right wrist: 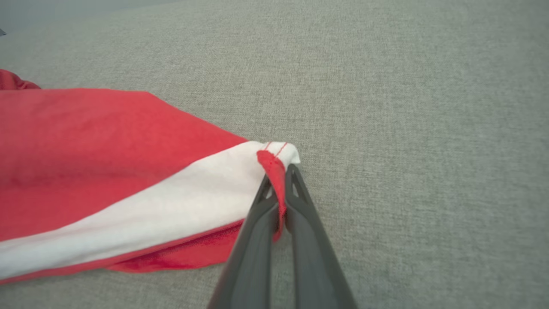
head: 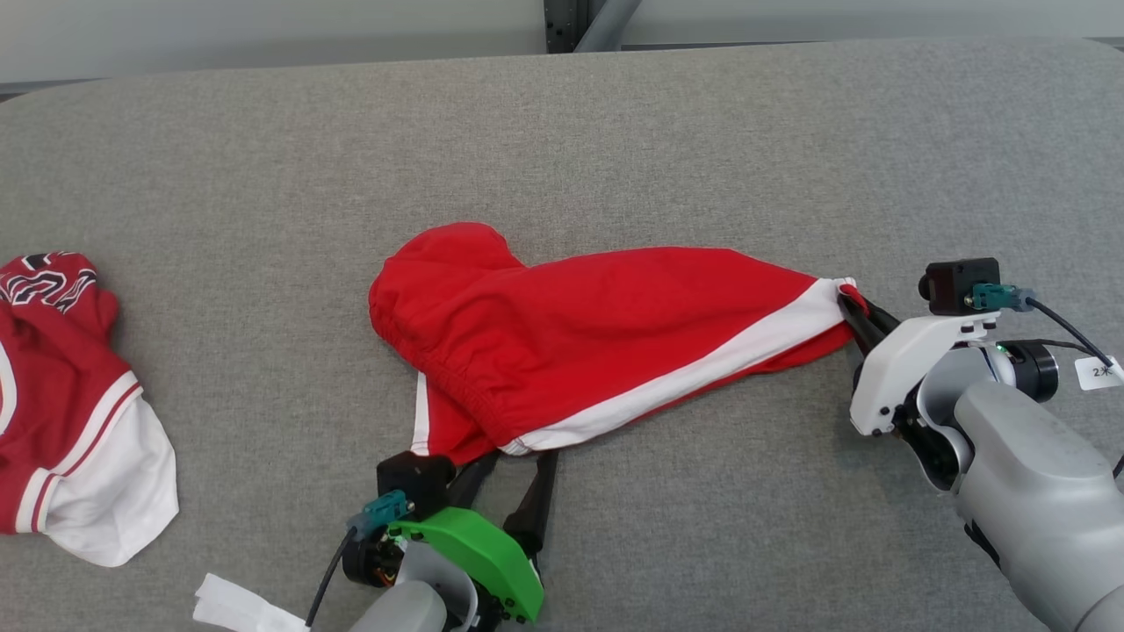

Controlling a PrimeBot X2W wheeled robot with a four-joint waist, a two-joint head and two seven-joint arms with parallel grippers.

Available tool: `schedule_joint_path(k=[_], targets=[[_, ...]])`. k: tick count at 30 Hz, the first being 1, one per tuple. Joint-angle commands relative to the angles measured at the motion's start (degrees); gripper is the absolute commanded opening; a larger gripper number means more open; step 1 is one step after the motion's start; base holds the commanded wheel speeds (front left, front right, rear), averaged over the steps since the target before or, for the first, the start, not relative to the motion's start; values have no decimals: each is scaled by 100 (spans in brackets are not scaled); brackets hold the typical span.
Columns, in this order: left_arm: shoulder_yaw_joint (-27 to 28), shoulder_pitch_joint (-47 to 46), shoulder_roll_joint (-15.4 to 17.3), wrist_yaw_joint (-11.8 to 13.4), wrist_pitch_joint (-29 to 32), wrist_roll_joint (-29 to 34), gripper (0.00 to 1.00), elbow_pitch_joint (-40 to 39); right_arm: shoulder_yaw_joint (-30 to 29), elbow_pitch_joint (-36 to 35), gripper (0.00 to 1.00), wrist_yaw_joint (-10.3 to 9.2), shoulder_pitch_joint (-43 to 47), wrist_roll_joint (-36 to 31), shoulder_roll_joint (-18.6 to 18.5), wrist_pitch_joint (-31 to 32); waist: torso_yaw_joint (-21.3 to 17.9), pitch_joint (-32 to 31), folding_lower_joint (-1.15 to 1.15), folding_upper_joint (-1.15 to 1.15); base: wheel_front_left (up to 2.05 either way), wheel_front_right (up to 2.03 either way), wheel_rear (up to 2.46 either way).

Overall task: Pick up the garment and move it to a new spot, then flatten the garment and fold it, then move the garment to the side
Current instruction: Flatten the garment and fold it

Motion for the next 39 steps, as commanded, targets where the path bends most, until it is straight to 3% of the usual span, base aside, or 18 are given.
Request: schedule_joint_path(k=[1, 7, 14, 15, 16, 17, 20, 21, 27, 32, 36, 39], targets=[[-12, 110, 72, -42, 41, -20, 100, -40, 16, 16, 0, -6, 88, 69, -43, -44, 7, -3, 0, 0, 0, 0, 0], [-152, 188, 236, -236, 170, -125, 100, -568, 135, 54, 0, -6, 46, 157, -114, -63, 34, 1, 0, 0, 0, 0, 0], [-216, 177, 371, -298, 235, -226, 100, -928, 278, 97, 0, -6, -40, 270, -131, -97, 5, 11, 0, 0, 0, 0, 0], [-252, 172, 386, -302, 272, -238, 89, -945, 297, 105, 0, -6, -49, 284, -136, -104, 0, 14, 0, 0, 0, 0, 0], [-276, 163, 399, -314, 279, -246, 65, -956, 311, 114, 0, -6, -60, 298, -143, -113, -5, 19, 0, 0, 0, 0, 0], [-295, 149, 408, -324, 279, -251, 55, -957, 327, 121, 0, -6, -70, 304, -147, -120, -10, 21, 0, 0, 0, 0, 0], [-348, 84, 406, -340, 292, -262, 39, -932, 365, 142, 0, -6, -106, 355, -152, -150, -28, 24, 0, 0, 0, 0, 0], [-436, 37, 394, -355, 330, -276, 0, -927, 392, 150, 0, -6, -122, 373, -150, -160, -44, 14, 0, 0, 0, 0, 0], [-579, -35, 499, -389, 440, -421, 0, -1147, 453, -105, 0, -6, -158, 522, -253, -299, -85, -22, 0, 0, 0, 0, 0], [-449, -118, 917, -390, 803, -792, 0, -2145, 375, -773, 0, -6, -106, 800, -561, -395, -94, -123, 0, 0, 0, 0, 0], [-74, -483, 1735, -294, 1739, -1255, 0, -3902, 198, -1894, 0, -6, -14, 1149, -1193, -201, -77, -164, 0, 0, 0, 0, 0], [477, -1028, 2315, 100, 2651, -1815, 0, -5117, -90, -2850, 0, -6, -91, 1365, -1727, 140, -132, -57, 0, 0, 0, 0, 0]])
